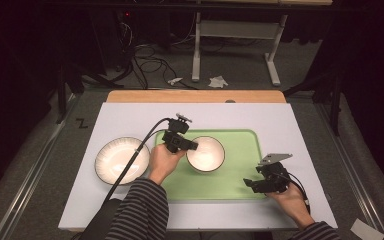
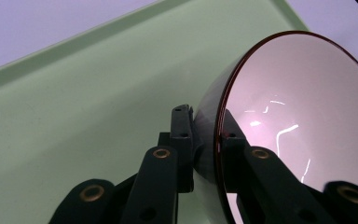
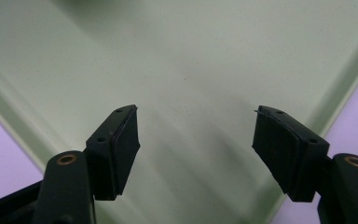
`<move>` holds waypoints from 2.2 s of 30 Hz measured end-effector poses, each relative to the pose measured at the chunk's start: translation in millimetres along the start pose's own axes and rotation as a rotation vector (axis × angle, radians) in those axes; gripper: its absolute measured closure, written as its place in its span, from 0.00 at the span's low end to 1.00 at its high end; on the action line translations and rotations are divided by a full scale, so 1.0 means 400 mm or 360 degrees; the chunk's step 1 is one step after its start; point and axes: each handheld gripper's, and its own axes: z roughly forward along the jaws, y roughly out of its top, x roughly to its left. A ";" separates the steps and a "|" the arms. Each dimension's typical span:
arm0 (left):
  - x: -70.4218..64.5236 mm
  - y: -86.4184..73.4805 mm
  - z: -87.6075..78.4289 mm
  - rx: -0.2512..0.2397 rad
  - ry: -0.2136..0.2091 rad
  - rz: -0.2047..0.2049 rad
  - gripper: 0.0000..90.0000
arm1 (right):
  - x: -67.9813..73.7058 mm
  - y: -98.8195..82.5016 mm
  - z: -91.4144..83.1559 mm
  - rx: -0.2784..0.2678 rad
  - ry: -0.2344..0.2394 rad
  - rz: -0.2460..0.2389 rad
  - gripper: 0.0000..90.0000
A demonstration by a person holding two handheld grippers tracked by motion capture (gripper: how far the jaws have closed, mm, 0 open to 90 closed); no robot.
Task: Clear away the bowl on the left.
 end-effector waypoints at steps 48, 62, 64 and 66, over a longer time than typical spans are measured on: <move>0.036 -0.024 0.092 -0.0042 0.0116 0.0021 0.70 | 0.002 -0.001 0.003 0.0016 0.0022 -0.0013 0.36; 0.040 -0.014 0.026 -0.0094 0.0079 0.0100 0.54 | 0.005 0.000 0.005 0.0019 0.0022 -0.0026 0.36; 0.041 -0.010 0.017 -0.0111 0.0080 0.0098 0.54 | 0.005 0.000 0.006 0.0025 0.0022 -0.0016 0.36; 0.043 -0.005 0.009 -0.0122 0.0079 0.0085 0.54 | 0.003 -0.001 0.006 0.0020 0.0023 -0.0010 0.36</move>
